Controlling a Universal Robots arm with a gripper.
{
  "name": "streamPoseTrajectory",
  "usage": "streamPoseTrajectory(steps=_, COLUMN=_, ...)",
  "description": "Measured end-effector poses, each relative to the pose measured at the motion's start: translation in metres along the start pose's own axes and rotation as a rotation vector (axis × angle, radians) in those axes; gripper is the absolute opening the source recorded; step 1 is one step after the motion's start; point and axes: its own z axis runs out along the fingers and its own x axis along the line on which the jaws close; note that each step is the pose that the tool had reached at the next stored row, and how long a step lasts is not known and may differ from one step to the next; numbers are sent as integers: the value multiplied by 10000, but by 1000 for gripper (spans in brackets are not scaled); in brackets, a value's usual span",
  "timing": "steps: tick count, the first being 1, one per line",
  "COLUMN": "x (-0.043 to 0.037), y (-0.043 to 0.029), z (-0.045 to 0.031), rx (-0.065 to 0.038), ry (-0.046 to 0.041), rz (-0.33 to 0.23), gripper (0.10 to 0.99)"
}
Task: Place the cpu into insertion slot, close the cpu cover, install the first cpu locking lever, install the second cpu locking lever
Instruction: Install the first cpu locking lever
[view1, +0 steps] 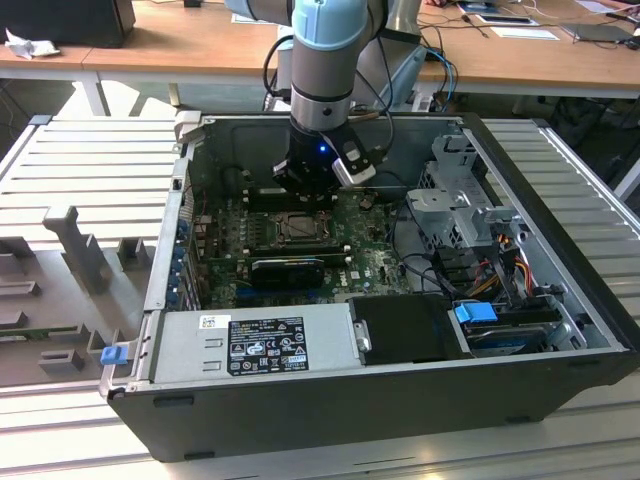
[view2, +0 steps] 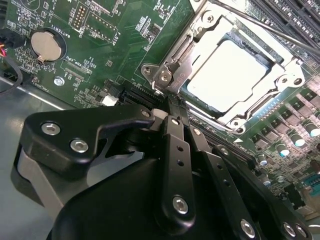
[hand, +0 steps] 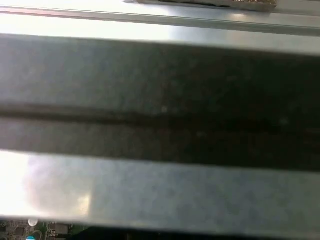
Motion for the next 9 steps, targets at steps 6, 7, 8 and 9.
streamPoseTrajectory(steps=6, x=0, y=5, z=-40, rx=-45, ry=-5, rz=1, gripper=106)
streamPoseTrajectory(steps=7, x=0, y=8, z=-78, rx=-44, ry=-4, rz=1, gripper=106)
streamPoseTrajectory(steps=8, x=-1, y=11, z=-111, rx=-43, ry=-4, rz=1, gripper=106)
streamPoseTrajectory(steps=9, x=-1, y=16, z=-151, rx=-43, ry=-3, rz=1, gripper=106)
